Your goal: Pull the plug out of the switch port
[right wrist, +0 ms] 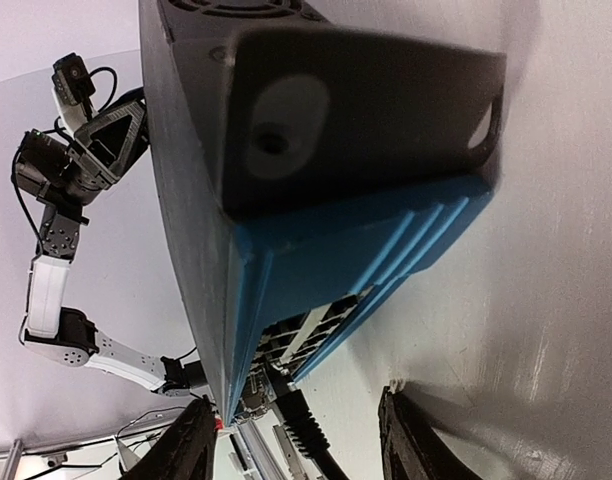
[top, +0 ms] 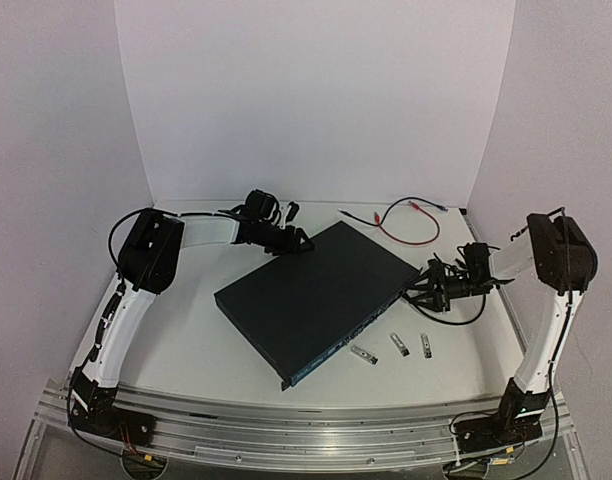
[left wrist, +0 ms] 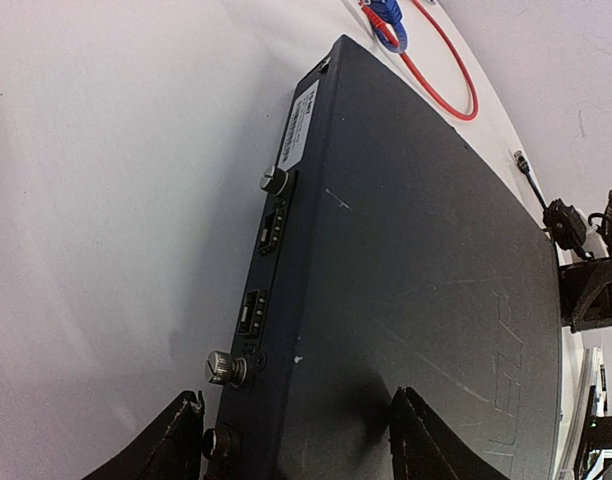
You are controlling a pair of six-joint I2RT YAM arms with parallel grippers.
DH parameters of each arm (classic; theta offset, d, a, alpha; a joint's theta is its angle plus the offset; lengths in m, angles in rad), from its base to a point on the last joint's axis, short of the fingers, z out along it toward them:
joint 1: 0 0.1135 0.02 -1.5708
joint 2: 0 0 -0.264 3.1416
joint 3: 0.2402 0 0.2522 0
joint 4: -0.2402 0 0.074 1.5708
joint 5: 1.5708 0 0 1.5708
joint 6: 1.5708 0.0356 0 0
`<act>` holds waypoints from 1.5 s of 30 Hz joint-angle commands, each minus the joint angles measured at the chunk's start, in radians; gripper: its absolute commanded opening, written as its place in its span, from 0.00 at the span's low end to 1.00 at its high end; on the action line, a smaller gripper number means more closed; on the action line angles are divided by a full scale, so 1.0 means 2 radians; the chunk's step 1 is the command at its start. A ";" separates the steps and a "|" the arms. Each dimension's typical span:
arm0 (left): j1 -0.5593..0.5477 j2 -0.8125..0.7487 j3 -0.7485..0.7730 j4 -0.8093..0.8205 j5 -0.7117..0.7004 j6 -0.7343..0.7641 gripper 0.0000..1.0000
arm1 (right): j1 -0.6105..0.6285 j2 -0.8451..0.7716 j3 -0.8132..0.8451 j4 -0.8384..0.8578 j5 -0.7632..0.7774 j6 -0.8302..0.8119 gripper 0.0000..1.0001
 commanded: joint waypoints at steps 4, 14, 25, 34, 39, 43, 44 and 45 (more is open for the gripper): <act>0.002 0.036 -0.009 -0.116 -0.046 0.011 0.62 | 0.005 0.016 0.002 0.005 -0.010 -0.002 0.52; 0.002 0.035 -0.010 -0.122 -0.050 0.010 0.62 | 0.010 0.027 0.004 0.005 -0.017 -0.010 0.48; 0.002 0.035 -0.010 -0.121 -0.049 0.009 0.62 | 0.010 0.033 0.000 0.005 -0.008 -0.009 0.40; 0.002 0.035 -0.012 -0.120 -0.048 0.009 0.62 | 0.010 0.037 0.006 0.005 -0.003 -0.006 0.38; 0.002 0.035 -0.012 -0.118 -0.046 0.009 0.62 | 0.025 0.041 0.014 0.005 -0.003 0.000 0.37; 0.002 0.037 -0.012 -0.117 -0.045 0.008 0.62 | 0.026 0.045 0.019 0.005 -0.001 0.007 0.36; 0.002 0.037 -0.012 -0.117 -0.045 0.008 0.62 | 0.026 0.045 0.019 0.005 0.001 0.009 0.35; 0.002 0.037 -0.012 -0.117 -0.045 0.008 0.62 | 0.026 0.045 0.020 0.005 0.001 0.009 0.35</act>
